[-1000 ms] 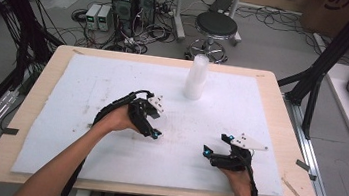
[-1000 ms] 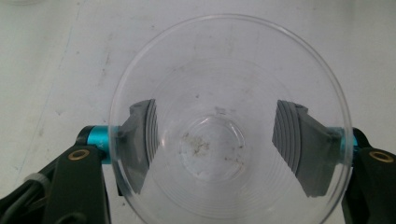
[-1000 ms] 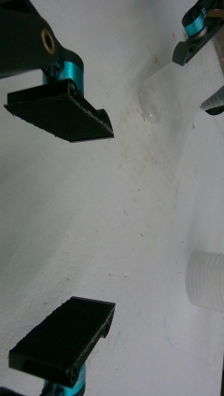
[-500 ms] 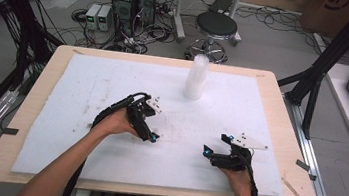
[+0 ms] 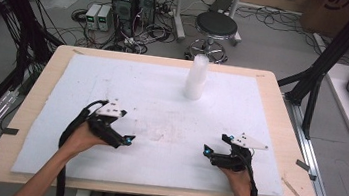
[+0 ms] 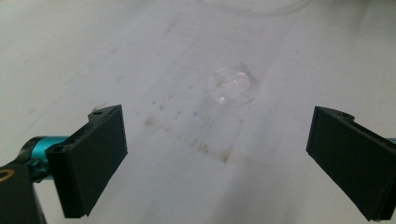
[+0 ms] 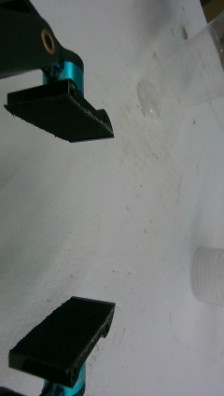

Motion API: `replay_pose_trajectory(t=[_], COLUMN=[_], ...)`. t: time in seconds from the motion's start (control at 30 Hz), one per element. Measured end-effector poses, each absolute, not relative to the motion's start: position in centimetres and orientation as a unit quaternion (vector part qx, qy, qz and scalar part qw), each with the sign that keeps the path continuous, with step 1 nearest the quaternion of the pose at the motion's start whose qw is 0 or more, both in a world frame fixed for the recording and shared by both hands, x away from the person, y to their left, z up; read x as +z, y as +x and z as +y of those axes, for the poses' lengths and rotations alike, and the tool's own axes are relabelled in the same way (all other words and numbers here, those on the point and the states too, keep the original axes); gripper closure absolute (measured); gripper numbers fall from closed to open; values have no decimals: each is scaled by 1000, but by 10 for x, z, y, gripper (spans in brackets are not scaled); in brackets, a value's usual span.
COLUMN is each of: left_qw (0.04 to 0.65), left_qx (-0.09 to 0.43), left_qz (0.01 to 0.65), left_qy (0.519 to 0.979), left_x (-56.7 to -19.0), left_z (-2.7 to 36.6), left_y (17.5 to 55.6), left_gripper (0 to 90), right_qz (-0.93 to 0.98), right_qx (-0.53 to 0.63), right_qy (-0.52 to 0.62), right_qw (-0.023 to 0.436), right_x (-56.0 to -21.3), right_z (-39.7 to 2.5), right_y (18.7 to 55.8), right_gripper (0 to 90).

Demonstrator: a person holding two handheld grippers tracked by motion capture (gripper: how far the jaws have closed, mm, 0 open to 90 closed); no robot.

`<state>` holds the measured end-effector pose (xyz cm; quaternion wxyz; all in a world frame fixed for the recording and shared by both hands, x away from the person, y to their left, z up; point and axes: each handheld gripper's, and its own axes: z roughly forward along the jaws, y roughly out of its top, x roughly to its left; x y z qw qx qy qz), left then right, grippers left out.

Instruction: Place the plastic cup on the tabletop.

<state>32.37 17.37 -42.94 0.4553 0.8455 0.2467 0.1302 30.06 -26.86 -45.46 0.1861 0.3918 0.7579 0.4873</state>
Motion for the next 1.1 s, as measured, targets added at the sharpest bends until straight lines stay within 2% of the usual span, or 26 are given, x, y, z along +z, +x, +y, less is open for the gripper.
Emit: replay_pose_trajectory(t=[0.17, 0.47, 0.73, 1.1], left_qw=[508, 534, 541, 565], left_qx=[167, 205, 201, 220], left_qz=[318, 346, 337, 330], left_qy=[783, 743, 744, 724], left_x=[-451, -461, -469, -469], left_z=[215, 236, 239, 243], left_y=[297, 280, 276, 270], left_gripper=[51, 51, 51, 76], right_qz=[756, 752, 743, 736], right_qx=[486, 489, 501, 508], right_qy=[394, 397, 391, 390], right_qw=[190, 196, 210, 219], right_x=[-455, -455, -454, -454], right_z=[-269, -269, -270, -272], right_y=[301, 299, 295, 293], right_gripper=[143, 145, 145, 146])
